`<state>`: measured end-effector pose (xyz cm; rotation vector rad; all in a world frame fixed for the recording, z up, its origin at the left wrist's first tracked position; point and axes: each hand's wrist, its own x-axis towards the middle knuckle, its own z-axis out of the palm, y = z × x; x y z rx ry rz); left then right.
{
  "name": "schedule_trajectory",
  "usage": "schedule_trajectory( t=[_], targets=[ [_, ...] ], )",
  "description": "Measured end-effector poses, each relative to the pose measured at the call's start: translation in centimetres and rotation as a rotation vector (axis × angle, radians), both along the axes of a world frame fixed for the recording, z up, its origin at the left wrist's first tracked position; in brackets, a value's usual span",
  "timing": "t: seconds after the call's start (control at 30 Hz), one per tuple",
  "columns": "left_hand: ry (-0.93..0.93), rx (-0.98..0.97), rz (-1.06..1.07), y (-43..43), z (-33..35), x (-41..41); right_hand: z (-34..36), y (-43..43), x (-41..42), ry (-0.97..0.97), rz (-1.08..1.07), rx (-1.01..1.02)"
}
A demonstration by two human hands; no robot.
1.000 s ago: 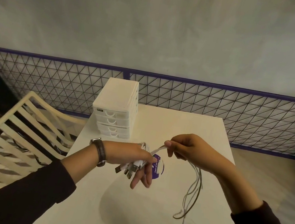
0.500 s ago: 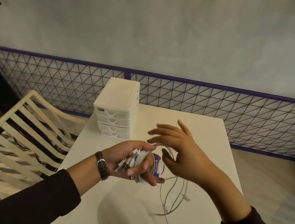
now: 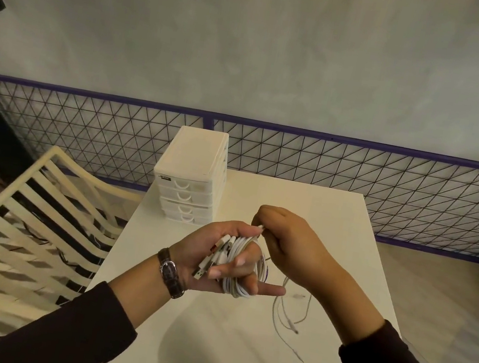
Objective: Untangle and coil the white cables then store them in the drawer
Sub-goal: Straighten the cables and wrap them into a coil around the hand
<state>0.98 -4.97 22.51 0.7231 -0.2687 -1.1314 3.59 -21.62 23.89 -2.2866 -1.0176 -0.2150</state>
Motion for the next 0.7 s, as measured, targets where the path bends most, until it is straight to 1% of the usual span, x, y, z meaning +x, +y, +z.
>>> schedule_trajectory(
  t=[0.13, 0.23, 0.4, 0.57, 0.63, 0.7],
  targets=[
    [-0.021, -0.005, -0.011, 0.1, 0.4, -0.1, 0.5, -0.1, 0.7, 0.019, -0.04, -0.051],
    [-0.039, 0.032, -0.001, 0.4, 0.6, -0.1, 0.7, -0.1, 1.0, 0.014, -0.054, -0.065],
    [-0.018, 0.044, 0.051, 0.5, 0.8, -0.1, 0.8, 0.3, 0.0, 0.113, -0.007, 0.055],
    [0.004, 0.021, 0.061, 0.1, 0.9, -0.3, -0.1, 0.6, -0.7, 0.002, 0.033, -0.008],
    [0.002, 0.013, 0.076, -0.1, 1.0, -0.3, -0.3, 0.6, -0.7, 0.038, 0.025, -0.002],
    [-0.004, -0.003, 0.1, -0.3, 1.1, -0.3, -0.4, 0.7, -0.6, 0.142, -0.008, 0.048]
  ],
)
